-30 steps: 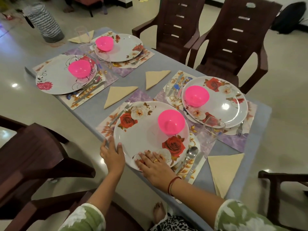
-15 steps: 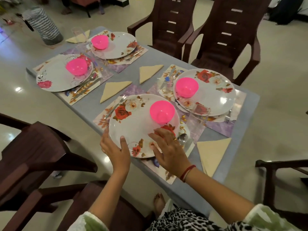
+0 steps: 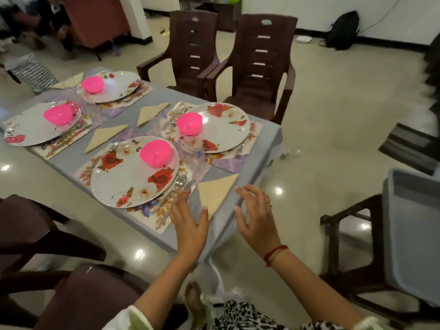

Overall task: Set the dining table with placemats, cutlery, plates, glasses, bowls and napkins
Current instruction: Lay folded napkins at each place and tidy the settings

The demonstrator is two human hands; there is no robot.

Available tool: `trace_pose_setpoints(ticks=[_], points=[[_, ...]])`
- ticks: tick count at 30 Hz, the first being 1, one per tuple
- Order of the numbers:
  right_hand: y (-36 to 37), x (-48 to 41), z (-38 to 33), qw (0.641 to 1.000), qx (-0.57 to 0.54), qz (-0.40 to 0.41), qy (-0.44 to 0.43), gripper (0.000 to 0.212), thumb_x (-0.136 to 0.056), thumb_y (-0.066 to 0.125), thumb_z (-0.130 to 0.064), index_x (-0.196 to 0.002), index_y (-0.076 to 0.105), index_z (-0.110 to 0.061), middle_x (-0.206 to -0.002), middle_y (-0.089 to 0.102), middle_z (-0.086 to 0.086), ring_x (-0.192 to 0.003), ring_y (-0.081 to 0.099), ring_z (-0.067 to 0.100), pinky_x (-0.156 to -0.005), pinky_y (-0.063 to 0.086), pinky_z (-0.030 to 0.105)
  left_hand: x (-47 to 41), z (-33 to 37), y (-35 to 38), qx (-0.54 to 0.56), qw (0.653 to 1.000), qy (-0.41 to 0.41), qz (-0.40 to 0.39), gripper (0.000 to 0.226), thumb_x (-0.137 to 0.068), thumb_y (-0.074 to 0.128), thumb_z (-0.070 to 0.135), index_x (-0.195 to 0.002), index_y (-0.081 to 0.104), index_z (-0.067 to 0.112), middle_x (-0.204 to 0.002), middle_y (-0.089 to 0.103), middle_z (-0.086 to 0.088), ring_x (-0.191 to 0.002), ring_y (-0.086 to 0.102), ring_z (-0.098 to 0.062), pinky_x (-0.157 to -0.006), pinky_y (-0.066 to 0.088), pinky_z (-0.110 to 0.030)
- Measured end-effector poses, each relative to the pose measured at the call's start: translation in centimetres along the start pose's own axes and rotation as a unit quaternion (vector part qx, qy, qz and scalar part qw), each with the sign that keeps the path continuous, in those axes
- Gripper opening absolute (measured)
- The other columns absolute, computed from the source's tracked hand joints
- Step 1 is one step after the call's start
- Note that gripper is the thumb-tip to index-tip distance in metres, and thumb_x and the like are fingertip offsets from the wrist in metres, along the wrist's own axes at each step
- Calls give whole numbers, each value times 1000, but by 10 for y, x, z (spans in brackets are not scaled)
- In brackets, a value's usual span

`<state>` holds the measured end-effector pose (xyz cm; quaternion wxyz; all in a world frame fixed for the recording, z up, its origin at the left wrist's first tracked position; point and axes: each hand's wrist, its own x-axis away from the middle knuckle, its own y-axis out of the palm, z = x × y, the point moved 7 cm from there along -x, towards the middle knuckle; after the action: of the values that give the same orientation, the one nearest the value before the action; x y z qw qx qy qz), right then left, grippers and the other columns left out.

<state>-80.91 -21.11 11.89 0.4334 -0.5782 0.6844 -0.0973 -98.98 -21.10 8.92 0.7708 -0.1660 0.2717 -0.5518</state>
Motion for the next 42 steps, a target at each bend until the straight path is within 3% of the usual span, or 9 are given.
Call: trace_pose_setpoints(ticks=[5, 8, 13, 22, 27, 31, 33, 37, 42], points=[[-54, 9, 35, 1000, 13, -7, 11, 37, -88, 50, -19, -123, 57, -10, -122, 52, 10, -112, 51, 23, -104, 25, 17, 27, 38, 49, -11, 999, -1, -40, 66, -84, 40, 54, -139, 37, 18, -143, 35, -8, -133, 29, -24, -109, 24, -38], [-68, 5, 55, 1000, 20, -15, 18, 37, -89, 49, -20, -124, 56, -13, -125, 50, 8, -115, 49, 23, -104, 31, 24, 30, 50, 65, -19, 999, 2, -41, 60, -88, 44, 49, -140, 38, 20, -142, 35, -6, -133, 29, -22, -106, 22, -31], [-69, -20, 83, 999, 13, -26, 30, 36, -90, 48, -24, -124, 55, -15, -126, 48, 7, -117, 47, 21, -101, 33, 23, 15, 58, 84, -28, 999, 0, -35, 58, -88, 47, 45, -137, 41, 17, -140, 38, -5, -129, 32, -18, -105, 23, -28], [-62, -100, 155, 999, -18, -34, 32, 37, -90, 56, -20, -127, 54, -13, -129, 46, 9, -118, 45, 19, -97, 37, 24, -51, 68, 154, -15, 999, -35, -26, 60, -85, 46, 46, -137, 40, 16, -139, 37, -8, -130, 32, -24, -102, 25, -29], [-14, -182, 203, 995, -52, -85, 7, 41, -91, 46, -33, -125, 55, -14, -129, 47, 7, -117, 47, 20, -96, 47, 29, -118, 49, 194, 0, 997, -74, 19, 72, -77, 38, 55, -135, 41, 11, -136, 39, -10, -128, 30, -23, -102, 19, -26], [37, -263, 220, 986, -74, -143, -50, 35, -90, 54, -22, -124, 55, -14, -124, 50, 8, -115, 48, 20, -98, 48, 38, -171, 32, 216, -4, 989, -138, 60, 64, -79, 40, 53, -134, 40, 20, -135, 38, -3, -127, 31, -19, -102, 23, -28], [55, -300, 218, 979, -83, -168, -77, 32, -91, 54, -19, -123, 54, -14, -123, 48, 8, -113, 48, 19, -96, 48, 37, -189, 29, 218, -13, 986, -147, 74, 62, -81, 40, 54, -133, 40, 21, -136, 37, -3, -127, 31, -19, -105, 27, -35], [87, -363, 210, 970, -101, -205, -85, 32, -91, 49, -25, -120, 54, -13, -120, 45, 6, -108, 44, 15, -95, 42, 30, -217, 22, 208, -28, 976, -183, 119, 63, -81, 39, 54, -134, 40, 20, -134, 35, -3, -126, 31, -19, -106, 28, -34], [144, -425, 191, 946, -105, -273, -142, 29, -87, 50, -20, -113, 59, -11, -113, 50, 9, -103, 45, 18, -93, 37, 27, -238, 12, 196, -44, 956, -226, 180, 59, -84, 41, 49, -134, 41, 17, -128, 41, -5, -118, 41, -26, -98, 41, -52]])
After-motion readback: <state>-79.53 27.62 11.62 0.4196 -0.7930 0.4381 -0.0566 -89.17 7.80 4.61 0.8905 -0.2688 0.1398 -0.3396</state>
